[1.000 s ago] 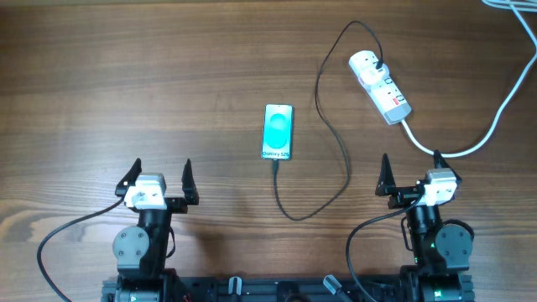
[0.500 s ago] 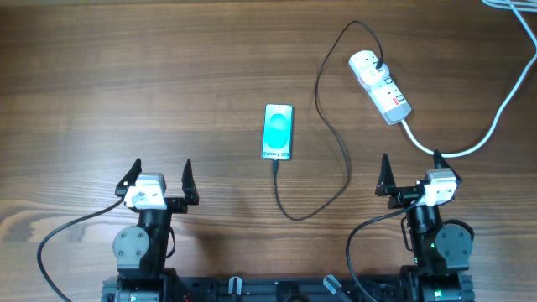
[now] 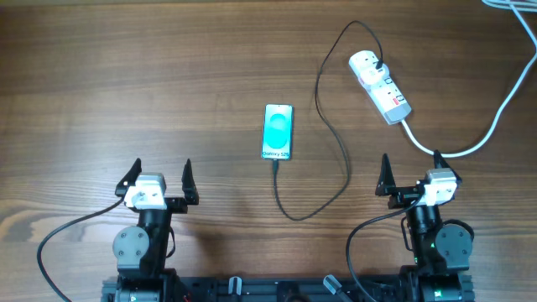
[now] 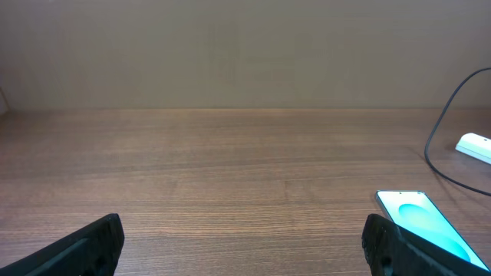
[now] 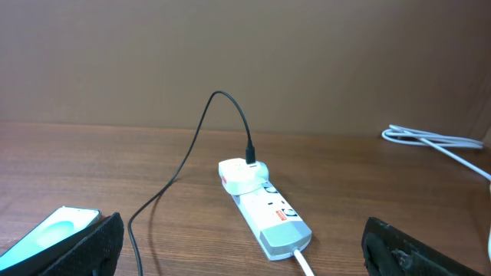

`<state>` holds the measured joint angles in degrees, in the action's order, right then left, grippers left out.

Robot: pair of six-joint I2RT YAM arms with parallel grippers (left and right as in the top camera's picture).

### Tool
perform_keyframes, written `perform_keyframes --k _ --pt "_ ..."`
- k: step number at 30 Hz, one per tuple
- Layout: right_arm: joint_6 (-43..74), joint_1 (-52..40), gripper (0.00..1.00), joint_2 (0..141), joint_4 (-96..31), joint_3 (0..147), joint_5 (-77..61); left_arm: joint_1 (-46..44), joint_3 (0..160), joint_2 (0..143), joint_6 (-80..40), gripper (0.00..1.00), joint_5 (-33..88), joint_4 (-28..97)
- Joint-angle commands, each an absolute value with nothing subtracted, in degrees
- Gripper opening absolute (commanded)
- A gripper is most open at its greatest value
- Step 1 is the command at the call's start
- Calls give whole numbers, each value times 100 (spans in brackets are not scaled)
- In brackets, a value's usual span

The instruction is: Plug charger to phone and switch on socket

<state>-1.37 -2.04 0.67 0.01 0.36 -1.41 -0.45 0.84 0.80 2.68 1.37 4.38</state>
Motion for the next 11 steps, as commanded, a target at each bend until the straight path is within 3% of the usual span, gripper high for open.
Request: perform_keyframes --k 1,11 --pt "-148 -174 100 21 21 30 -132 -25 32 16 217 100 145 432" --pt "-148 -174 100 21 21 30 -132 -25 32 16 215 100 148 432"
